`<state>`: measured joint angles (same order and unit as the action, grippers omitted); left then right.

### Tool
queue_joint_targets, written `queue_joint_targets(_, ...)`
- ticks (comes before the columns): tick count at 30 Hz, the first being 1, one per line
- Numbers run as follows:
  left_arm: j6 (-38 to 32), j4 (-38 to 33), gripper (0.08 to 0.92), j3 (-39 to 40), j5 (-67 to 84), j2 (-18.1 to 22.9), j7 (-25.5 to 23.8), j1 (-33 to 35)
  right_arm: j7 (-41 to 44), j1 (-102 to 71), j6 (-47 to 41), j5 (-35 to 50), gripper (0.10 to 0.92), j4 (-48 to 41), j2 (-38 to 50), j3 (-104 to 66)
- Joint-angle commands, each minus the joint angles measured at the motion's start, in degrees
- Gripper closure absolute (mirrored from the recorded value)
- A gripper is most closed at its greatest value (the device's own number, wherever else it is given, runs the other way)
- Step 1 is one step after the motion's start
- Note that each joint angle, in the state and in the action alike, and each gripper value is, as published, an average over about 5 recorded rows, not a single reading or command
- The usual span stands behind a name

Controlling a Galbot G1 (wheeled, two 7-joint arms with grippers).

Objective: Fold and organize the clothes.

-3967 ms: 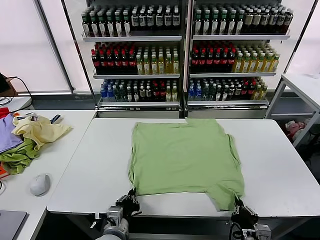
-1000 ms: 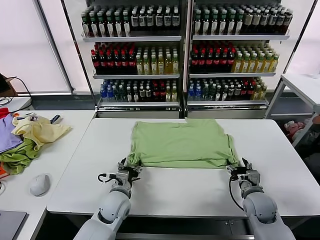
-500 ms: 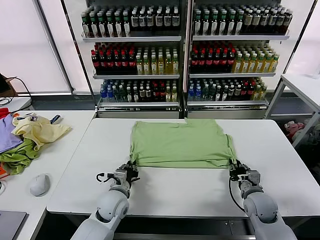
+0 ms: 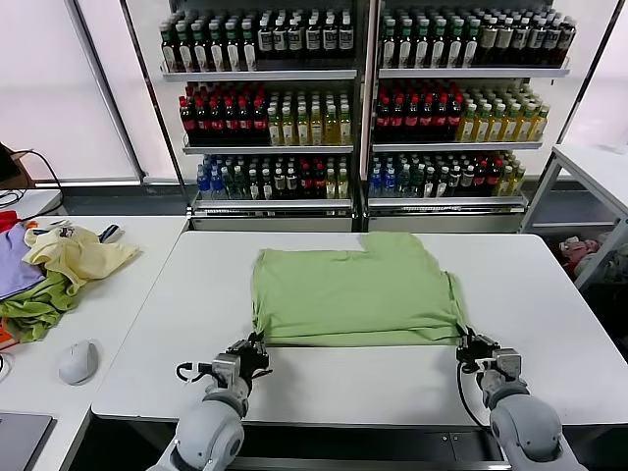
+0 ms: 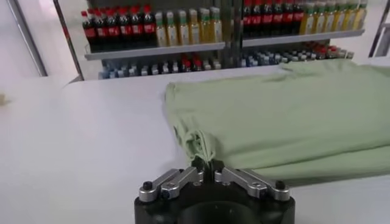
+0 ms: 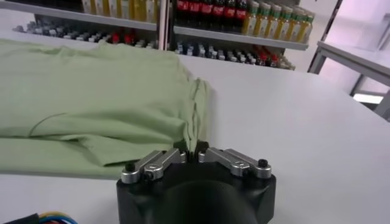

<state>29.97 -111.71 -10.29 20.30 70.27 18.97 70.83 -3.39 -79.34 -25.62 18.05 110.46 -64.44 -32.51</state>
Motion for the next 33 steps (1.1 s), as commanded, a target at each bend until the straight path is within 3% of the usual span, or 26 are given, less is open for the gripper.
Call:
queue_joint_targets(1,-0.51,-15.95,0.871,-1.99,-3.80,-0.21,-0.13,18.00,0.23,-11.02,0.29,-2.58,0.856,10.61,-0.06,-1.74)
queue_joint_targets(9,0.10,-19.42,0.871,-2.63,-8.36,-0.41,-0.21,22.75,0.76,-16.43,-0.11,-7.13,0.847,14.76,-0.49,-3.50)
queue_joint_targets(14,0.57,-20.82,0.856,-3.62,-9.04,-1.12,-0.54,23.18,0.81,-16.57,0.67,-7.40,0.731,16.62,-0.22,-4.17)
queue_joint_targets(24,0.20,-19.63,0.580,-5.99,-8.58,-2.68,-1.34,19.44,-2.10,-10.98,5.08,-3.01,0.446,17.83,1.18,-4.24)
queue_joint_targets(33,-0.13,-8.41,0.337,-4.89,-2.60,-4.06,-0.78,4.69,-4.64,8.82,1.69,1.73,0.218,5.45,4.79,1.14)
